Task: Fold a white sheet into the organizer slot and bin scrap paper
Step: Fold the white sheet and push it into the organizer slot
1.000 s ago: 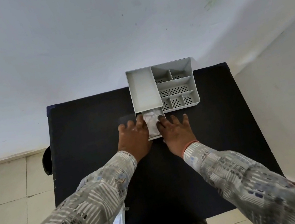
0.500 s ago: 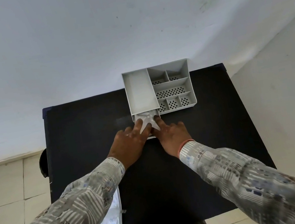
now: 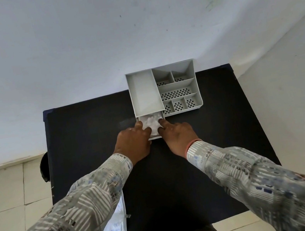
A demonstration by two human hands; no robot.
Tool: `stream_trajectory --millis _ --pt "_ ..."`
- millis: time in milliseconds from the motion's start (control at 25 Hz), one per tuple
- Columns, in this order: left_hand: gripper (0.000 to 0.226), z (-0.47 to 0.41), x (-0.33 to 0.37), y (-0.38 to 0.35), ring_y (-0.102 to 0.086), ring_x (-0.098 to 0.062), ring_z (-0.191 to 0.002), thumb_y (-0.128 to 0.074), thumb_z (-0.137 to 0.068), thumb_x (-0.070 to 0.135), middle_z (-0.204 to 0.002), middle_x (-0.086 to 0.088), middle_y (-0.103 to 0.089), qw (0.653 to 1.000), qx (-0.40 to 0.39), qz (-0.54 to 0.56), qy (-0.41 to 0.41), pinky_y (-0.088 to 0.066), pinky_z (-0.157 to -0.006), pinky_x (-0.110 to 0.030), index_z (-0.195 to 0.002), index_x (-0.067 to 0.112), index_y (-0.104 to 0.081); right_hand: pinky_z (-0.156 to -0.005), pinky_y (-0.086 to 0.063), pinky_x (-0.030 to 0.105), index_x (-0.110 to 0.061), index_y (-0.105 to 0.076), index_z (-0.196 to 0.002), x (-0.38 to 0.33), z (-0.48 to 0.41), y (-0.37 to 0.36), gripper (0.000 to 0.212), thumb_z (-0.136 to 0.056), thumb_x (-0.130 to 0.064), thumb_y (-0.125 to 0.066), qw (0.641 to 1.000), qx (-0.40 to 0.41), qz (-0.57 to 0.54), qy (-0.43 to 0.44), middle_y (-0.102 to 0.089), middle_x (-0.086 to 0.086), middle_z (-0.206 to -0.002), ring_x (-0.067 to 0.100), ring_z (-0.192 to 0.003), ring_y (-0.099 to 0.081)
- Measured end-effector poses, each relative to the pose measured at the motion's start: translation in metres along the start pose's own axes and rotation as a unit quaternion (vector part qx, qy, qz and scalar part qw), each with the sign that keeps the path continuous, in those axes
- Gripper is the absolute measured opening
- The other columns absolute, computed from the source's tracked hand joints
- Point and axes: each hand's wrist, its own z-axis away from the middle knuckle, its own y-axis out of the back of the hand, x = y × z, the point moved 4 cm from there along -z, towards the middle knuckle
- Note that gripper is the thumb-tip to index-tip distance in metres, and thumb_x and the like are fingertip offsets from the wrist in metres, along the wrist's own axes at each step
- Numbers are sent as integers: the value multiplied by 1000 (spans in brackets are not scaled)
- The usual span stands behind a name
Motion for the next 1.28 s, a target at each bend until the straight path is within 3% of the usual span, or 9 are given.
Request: stream_trajectory --millis 80,160,280,400,600,720,920,1160,1280 --pt "59 -1 -3 6 -73 -35 -111 -55 -102 50 -137 -9 -63 999 18 21 29 -58 -81 -42 -155 28 -45 -83 -52 42 -18 -58 -139 1 1 7 37 -103 -19 -51 1000 24 -19 -7 -35 10 -171 34 -107 -72" --pt "59 4 0 6 -74 -33 -107 -54 -103 49 -133 -6 -67 999 33 24 15 -58 -77 -40 -158 30 -41 -83 -51 42 -18 -57 -139 -1 5 7 36 -104 -21 -49 999 34 -14 -4 -50 11 -157 33 -107 -71" --pt "46 6 0 2 -75 -32 -100 -53 -102 51 -122 -3 -72 997 31 66 20 -60 -77 -39 -144 32 -59 -73 -45 38 -17 -60 -133 0 0 2 31 -105 -18 -45 1000 20 6 -7 -64 7 -129 31 -100 -74" --pt "40 4 -8 7 -76 -32 -98 -57 -100 49 -115 -4 -77 989 38 123 70 -62 -80 -41 -133 29 -69 -69 -42 36 -17 -63 -127 1 -3 8 29 -101 -15 -51 999 33 -6 -16 -65 5 -121 32 -97 -74" --pt "47 4 -2 6 -77 -36 -96 -55 -103 41 -121 -7 -75 993 64 88 44 -64 -74 -43 -148 28 -52 -81 -54 42 -21 -59 -138 -1 -9 3 37 -101 -18 -52 999 21 -44 -19 -64 7 -126 33 -108 -71" --pt "56 1 -7 7 -78 -40 -92 -58 -102 39 -119 -10 -77 986 90 119 71 -61 -69 -43 -154 25 -47 -85 -56 45 -22 -57 -141 0 -15 9 45 -96 -23 -60 997 46 -44 -35 -62 7 -136 33 -111 -70" --pt "34 -6 -9 3 -76 -33 -99 -51 -104 38 -107 -7 -79 991 36 113 63 -60 -78 -41 -131 29 -69 -91 -55 51 -28 -24 -164 4 -24 5 87 -90 -18 -68 996 -57 -54 -39 -36 9 -161 40 -123 -65" --pt "29 -10 -9 -1 -74 -35 -102 -53 -101 36 -106 -8 -78 991 29 114 64 -59 -83 -43 -120 28 -75 -99 -52 55 -33 -13 -167 -3 -38 10 94 -92 -14 -65 994 -90 -43 -44 -38 13 -162 41 -133 -60" --pt "30 -13 -13 -1 -74 -35 -101 -53 -101 38 -106 -9 -78 992 25 109 63 -60 -82 -43 -117 27 -75 -100 -52 55 -31 -17 -166 -6 -40 14 89 -93 -13 -63 992 -95 -61 -50 -41 13 -160 41 -133 -60"
